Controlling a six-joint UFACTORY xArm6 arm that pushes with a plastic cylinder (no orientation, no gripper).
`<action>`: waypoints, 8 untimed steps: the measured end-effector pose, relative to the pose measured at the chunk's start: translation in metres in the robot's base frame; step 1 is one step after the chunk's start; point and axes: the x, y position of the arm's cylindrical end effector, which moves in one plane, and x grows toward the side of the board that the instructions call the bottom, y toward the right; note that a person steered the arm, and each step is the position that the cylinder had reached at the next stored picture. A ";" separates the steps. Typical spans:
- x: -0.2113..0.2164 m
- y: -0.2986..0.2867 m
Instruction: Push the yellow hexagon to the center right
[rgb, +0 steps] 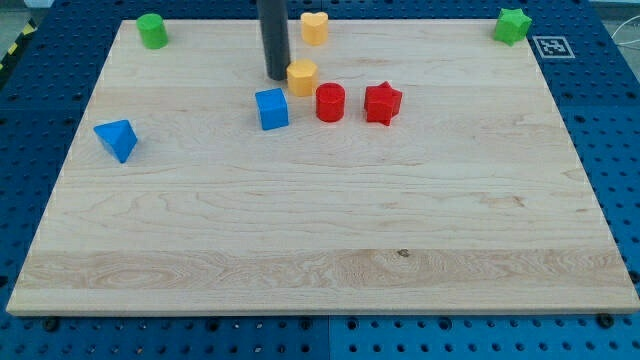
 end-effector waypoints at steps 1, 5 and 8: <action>0.011 0.026; 0.030 0.144; 0.004 0.189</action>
